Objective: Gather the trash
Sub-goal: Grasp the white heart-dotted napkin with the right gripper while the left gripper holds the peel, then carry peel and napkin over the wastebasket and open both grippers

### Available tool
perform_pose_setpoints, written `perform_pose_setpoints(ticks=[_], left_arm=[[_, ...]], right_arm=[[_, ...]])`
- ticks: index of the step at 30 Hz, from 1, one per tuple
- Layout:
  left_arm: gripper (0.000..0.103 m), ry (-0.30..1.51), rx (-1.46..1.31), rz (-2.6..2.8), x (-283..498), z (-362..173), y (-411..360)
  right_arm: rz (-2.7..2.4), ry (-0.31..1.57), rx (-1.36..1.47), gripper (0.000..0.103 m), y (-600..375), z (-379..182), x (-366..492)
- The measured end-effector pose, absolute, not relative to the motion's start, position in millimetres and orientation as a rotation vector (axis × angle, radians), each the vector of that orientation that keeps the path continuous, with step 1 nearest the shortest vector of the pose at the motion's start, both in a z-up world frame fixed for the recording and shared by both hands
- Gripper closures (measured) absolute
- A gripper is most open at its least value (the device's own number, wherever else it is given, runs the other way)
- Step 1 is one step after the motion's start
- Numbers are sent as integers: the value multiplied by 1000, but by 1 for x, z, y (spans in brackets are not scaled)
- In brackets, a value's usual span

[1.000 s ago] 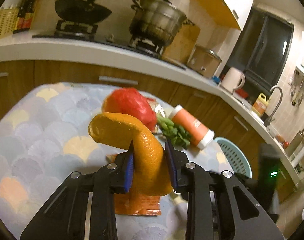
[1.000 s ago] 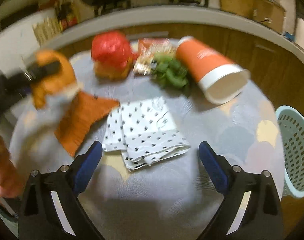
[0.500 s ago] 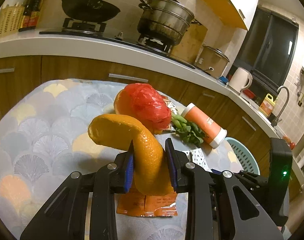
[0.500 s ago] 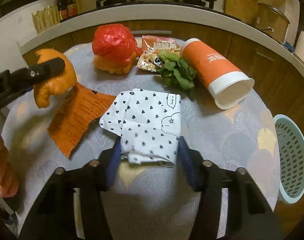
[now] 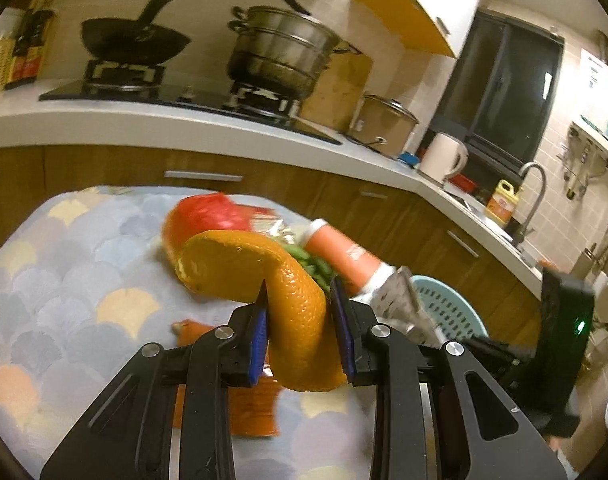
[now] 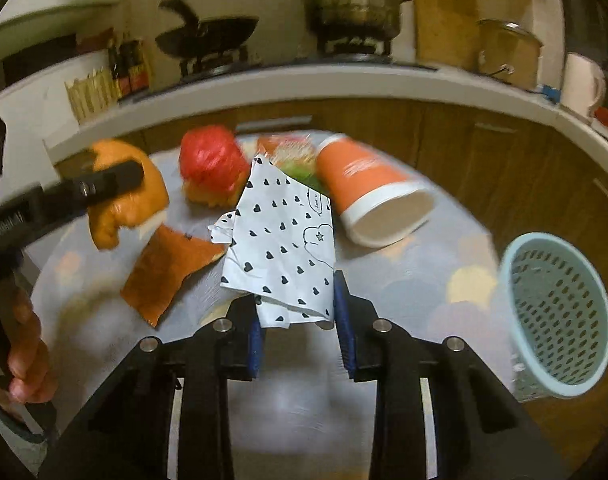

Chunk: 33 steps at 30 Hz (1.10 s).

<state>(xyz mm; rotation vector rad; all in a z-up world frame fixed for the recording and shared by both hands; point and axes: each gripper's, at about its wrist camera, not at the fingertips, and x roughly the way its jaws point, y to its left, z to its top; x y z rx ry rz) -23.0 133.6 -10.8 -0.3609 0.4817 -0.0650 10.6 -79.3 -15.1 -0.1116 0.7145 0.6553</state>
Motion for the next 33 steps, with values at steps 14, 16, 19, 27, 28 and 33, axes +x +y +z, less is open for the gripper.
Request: perform_pose_setpoints(ticks=[14, 16, 19, 27, 28, 33], left_arm=[[75, 521, -228, -245, 24, 5, 31], [75, 529, -209, -265, 32, 5, 17], [75, 545, -176, -299, 47, 5, -9], [75, 607, -145, -417, 94, -6, -74], [75, 613, -137, -424, 99, -8, -81], [75, 670, -113, -479, 133, -22, -119]], right_arm=[[449, 670, 6, 76, -197, 13, 40], [415, 673, 21, 76, -215, 11, 45], [367, 675, 47, 76, -240, 7, 51], [285, 733, 130, 76, -295, -22, 74], [271, 742, 132, 76, -299, -26, 77], [227, 793, 166, 76, -321, -47, 99]])
